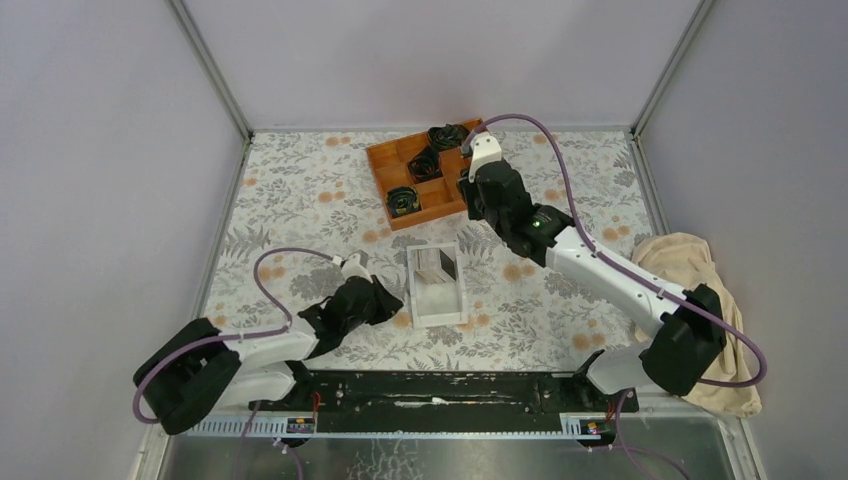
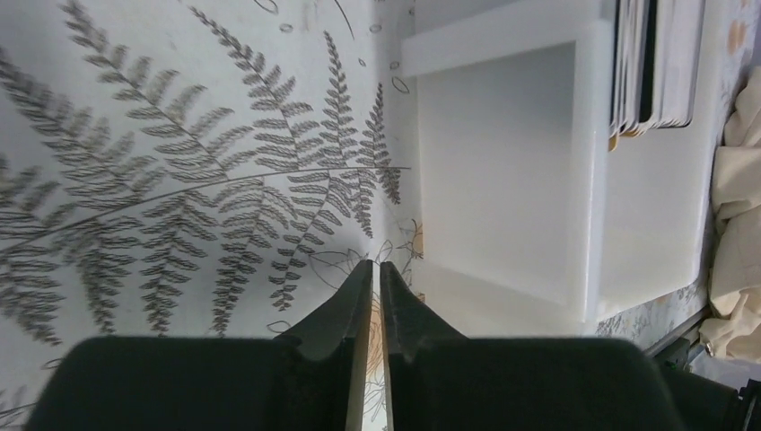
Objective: Put the credit cards into the card holder
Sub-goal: Move the storage box to the center of the board.
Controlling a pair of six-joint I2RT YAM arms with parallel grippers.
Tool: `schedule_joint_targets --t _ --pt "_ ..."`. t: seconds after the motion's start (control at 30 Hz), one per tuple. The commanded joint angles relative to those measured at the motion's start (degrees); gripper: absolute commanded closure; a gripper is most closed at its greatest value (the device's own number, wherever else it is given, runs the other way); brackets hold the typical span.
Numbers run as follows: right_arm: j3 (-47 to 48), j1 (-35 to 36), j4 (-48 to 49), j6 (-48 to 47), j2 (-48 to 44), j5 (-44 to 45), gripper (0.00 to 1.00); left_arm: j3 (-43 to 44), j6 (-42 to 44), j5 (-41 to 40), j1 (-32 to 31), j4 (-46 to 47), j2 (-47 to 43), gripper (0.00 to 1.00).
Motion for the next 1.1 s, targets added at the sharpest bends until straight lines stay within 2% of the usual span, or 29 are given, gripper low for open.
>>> schedule_joint_targets --t 0.0,0.37,0.63,0.83,1.07 --pt "-3.05 1.50 0.35 5.17 -4.30 3.19 1.00 3.32 -0.05 1.97 -1.82 9.28 5.51 0.88" --pt "-11.79 1.79 -0.32 11.39 -13.71 6.23 1.00 12.99 -0.06 3.02 -6.53 14.41 20.43 0.89" --pt "-14.90 1.88 -1.87 12.56 -18.42 5.71 1.00 21.40 2.71 0.54 -6.77 13.94 29.55 0.88" --pt "-16.50 1.86 -1.96 12.80 -19.84 4.97 1.00 27.85 8.26 -4.66 -6.56 7.48 32.50 0.88" --pt "-16.92 1.97 -1.95 13.84 -21.07 2.95 1.00 28.73 12.08 -7.27 -3.04 5.34 32.08 0.89"
